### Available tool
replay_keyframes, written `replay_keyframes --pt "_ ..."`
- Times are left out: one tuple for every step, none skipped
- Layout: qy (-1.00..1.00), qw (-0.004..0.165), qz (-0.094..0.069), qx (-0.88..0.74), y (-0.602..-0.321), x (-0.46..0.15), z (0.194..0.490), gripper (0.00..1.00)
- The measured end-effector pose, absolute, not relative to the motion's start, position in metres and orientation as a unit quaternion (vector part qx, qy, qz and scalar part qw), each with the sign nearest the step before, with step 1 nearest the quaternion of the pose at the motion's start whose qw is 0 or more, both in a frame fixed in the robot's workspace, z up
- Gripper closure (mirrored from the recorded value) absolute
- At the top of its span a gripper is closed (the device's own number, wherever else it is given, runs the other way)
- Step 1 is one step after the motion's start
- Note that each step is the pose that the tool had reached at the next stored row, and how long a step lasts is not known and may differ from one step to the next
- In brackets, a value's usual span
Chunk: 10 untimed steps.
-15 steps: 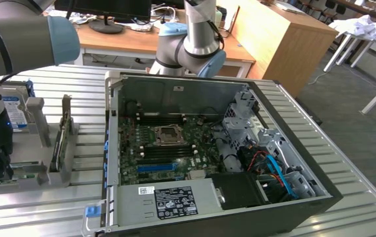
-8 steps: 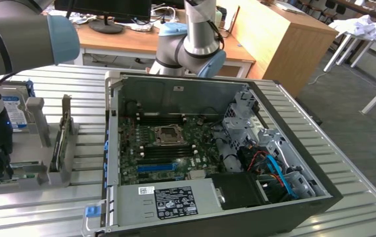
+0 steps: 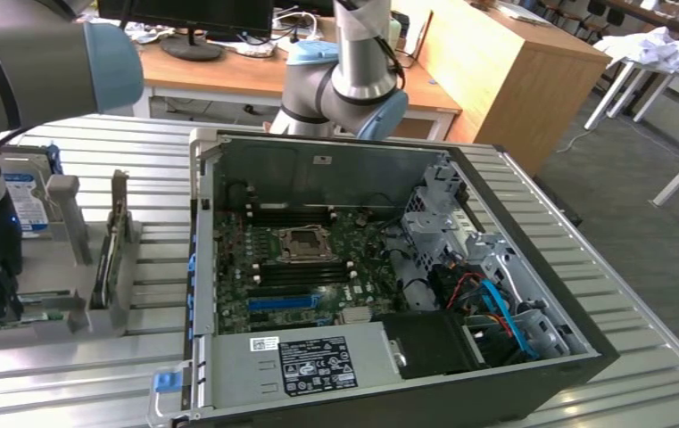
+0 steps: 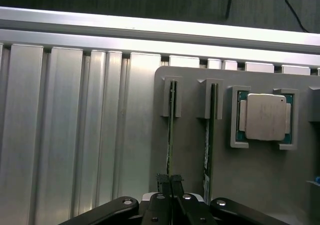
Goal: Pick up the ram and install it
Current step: 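Pick up the ram and move it above insertion slot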
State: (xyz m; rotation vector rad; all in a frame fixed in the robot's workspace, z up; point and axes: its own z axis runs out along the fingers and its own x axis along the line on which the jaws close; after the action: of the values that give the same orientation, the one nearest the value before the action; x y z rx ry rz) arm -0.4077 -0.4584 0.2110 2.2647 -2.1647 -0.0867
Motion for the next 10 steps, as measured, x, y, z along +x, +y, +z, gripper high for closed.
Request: replay_keyframes --pt "-0.691 0.003 -0.028 0.723 -0.4585 -0.4077 0.2118 0.88" --pt "-0.691 0.003 -0.029 0.723 -0.4585 -0.4077 0.2127 0.88" --pt "-0.691 0.002 -0.029 0.723 -0.4585 -0.4077 0.2136 0.88" --pt "-0.691 0.001 -0.03 0.723 -0.4586 -0.4077 0.2146 0.88" --pt "-0.691 0.001 -0.031 0.723 -0.4586 -0.4076 0.2157 0.88" --pt "-0.691 0.0 -0.031 0.723 -0.4587 -0.4077 0.2167 0.88" --pt "-0.691 0.0 -0.032 0.723 -0.4587 -0.4077 0.2177 0.88" --pt "-0.691 -0.001 -0.032 0.723 -0.4588 -0.4077 0.2187 0.88" --pt "-0.69 -0.002 -0.033 0.723 -0.4589 -0.4076 0.2195 0.88" --pt "-0.69 -0.002 -0.033 0.723 -0.4589 -0.4076 0.2205 0.88"
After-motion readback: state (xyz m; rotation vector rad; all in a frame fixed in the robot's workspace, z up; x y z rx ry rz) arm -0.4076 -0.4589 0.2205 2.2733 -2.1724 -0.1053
